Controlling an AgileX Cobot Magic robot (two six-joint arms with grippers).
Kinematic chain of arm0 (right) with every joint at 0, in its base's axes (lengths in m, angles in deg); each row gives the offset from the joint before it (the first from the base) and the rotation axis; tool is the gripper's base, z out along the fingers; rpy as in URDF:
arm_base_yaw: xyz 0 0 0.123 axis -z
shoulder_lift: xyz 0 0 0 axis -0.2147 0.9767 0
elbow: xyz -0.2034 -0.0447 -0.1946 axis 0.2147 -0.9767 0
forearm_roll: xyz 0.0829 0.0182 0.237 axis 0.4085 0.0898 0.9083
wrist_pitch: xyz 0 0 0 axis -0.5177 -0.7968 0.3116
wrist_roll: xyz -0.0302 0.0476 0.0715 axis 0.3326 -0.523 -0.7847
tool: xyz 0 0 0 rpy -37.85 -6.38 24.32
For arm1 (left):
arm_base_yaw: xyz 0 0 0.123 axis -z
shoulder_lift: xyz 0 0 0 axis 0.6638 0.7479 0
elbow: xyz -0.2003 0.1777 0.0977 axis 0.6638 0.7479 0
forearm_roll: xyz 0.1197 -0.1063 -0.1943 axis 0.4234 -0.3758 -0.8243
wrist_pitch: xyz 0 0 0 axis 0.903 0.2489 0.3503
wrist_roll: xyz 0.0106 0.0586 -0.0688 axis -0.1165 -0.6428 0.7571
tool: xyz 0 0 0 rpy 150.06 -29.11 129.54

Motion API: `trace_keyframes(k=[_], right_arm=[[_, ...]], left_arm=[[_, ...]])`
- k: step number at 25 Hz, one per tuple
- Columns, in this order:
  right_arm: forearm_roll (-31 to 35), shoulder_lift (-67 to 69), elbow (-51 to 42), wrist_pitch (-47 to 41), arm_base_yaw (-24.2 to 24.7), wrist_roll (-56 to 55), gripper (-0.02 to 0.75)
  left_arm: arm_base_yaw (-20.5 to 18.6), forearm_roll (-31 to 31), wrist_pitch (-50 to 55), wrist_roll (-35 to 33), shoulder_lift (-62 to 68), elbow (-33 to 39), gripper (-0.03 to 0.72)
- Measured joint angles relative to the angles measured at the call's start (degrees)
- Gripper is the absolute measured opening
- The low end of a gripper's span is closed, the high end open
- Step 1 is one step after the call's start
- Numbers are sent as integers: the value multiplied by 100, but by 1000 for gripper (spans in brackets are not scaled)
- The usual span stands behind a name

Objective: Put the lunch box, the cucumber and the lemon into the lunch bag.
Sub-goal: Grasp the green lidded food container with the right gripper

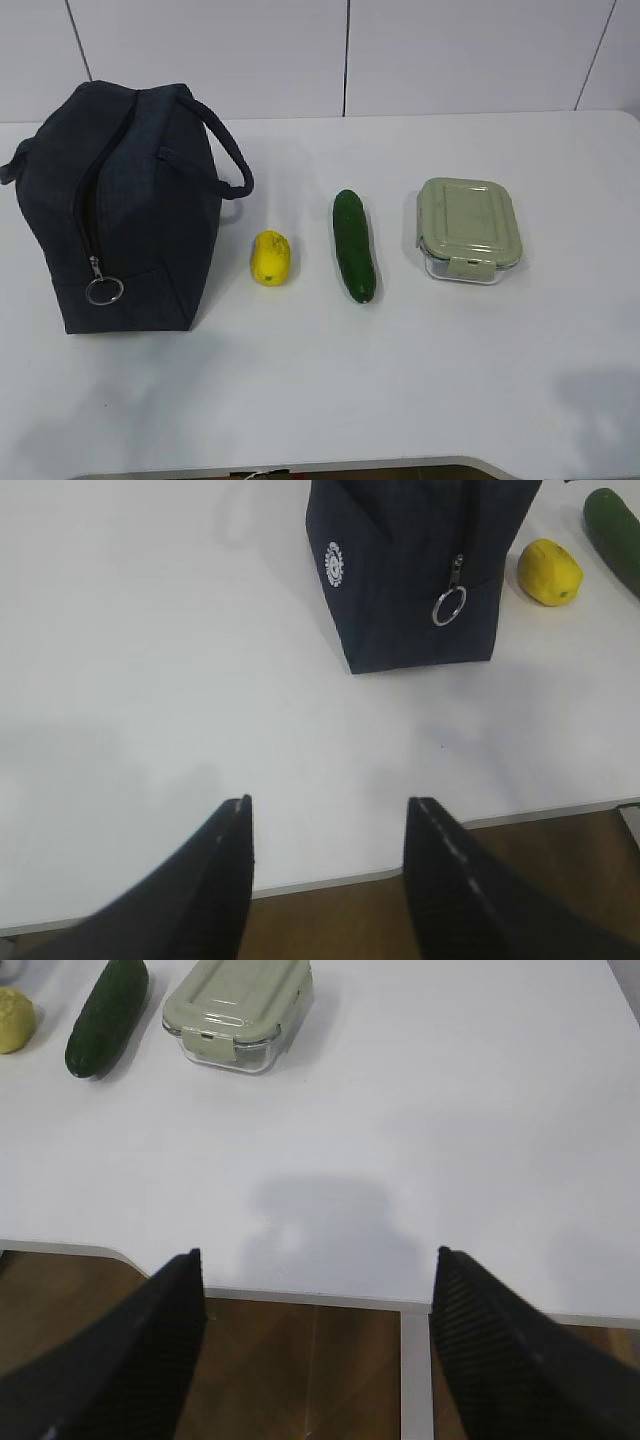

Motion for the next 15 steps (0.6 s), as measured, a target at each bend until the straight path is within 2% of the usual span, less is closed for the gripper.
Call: trace_keyframes(k=[15], right_arm=[[0, 0, 0, 0, 0, 68, 564]], left_arm=[[0, 0, 0, 0, 0, 0, 351]])
